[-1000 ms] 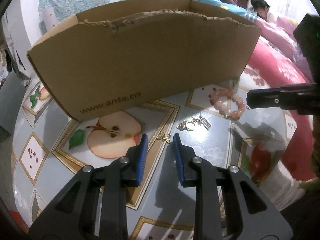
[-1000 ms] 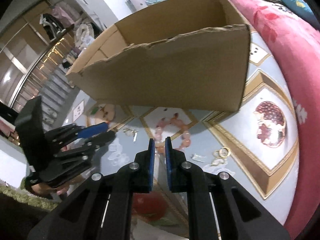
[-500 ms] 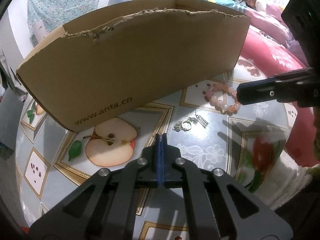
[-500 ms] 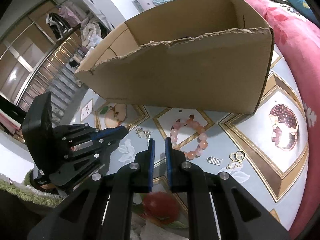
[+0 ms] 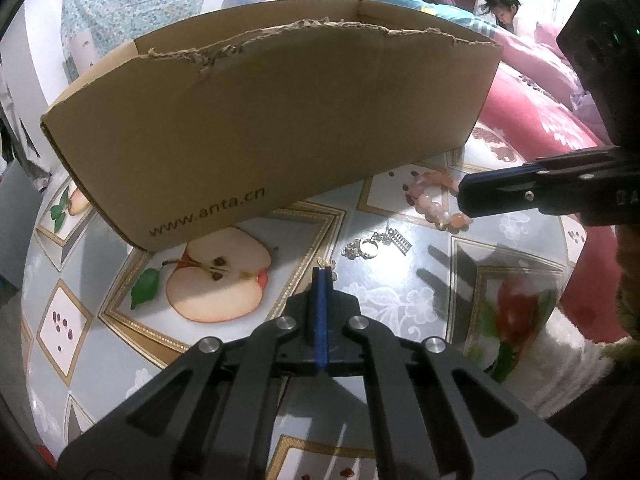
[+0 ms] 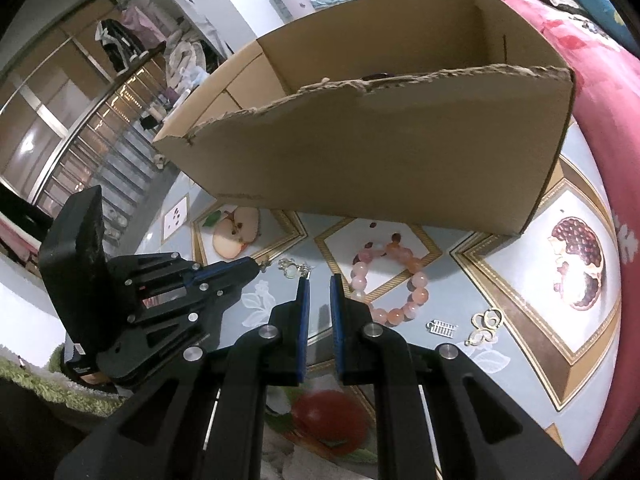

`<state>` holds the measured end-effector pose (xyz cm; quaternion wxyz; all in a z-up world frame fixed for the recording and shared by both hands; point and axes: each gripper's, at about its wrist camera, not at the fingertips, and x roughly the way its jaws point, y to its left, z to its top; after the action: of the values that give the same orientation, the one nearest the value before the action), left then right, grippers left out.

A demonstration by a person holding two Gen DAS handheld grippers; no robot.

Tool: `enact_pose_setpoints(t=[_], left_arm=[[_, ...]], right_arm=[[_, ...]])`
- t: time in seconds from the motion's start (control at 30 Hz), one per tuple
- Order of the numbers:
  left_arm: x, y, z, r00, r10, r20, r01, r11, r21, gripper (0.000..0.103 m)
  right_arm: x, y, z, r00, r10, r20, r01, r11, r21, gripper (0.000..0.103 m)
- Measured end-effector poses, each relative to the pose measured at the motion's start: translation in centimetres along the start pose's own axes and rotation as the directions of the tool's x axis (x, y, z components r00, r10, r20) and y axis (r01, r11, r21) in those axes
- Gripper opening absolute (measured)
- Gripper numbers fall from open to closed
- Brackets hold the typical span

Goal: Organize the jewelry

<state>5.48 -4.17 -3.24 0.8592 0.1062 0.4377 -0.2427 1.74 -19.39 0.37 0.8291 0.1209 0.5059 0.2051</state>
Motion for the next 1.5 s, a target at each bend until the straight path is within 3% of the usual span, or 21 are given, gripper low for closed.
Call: enact_pose_setpoints(t=[0.3, 0.43, 0.93, 1.23, 1.5], left_arm=[[-0.9, 0.7, 0.0, 1.000, -0.012, 0.016, 0.013, 0.999, -0.046, 0.000], [-0.9, 0.7, 0.0, 1.000, -0.021, 0.018, 0.021, 0.999, -0.044, 0.011], [0.5, -0.6, 0.8, 0.999, 0.036, 0.003, -0.036, 0.998, 0.047, 0.007], [0.1, 0.1, 0.8, 1.000, 0.021, -0.001, -0.021, 1.000, 0.003, 0.006], [-1.1, 1.4, 0.2, 0.999, 0.033, 0.016, -0.032, 0.998, -0.050, 0.006]], right_arm=[[0.8, 0.9, 0.2, 1.000, -0.005, -0.022, 0.004, 1.000, -0.031, 0.011], [0.9, 1.1, 0.3, 1.000, -0.001, -0.024, 0.000, 0.999, -0.033, 0.011], [0.8, 0.9, 0.2, 1.000, 0.000, -0.012, 0.000, 1.000, -0.022, 0.011], [0.5, 0.6, 0.3, 1.000, 0.004, -0.005, -0.004, 1.000, -0.023, 0.011], [1.5, 2.2, 0.0, 0.999, -0.020, -0.032, 0.016, 0.994, -0.111, 0.011]])
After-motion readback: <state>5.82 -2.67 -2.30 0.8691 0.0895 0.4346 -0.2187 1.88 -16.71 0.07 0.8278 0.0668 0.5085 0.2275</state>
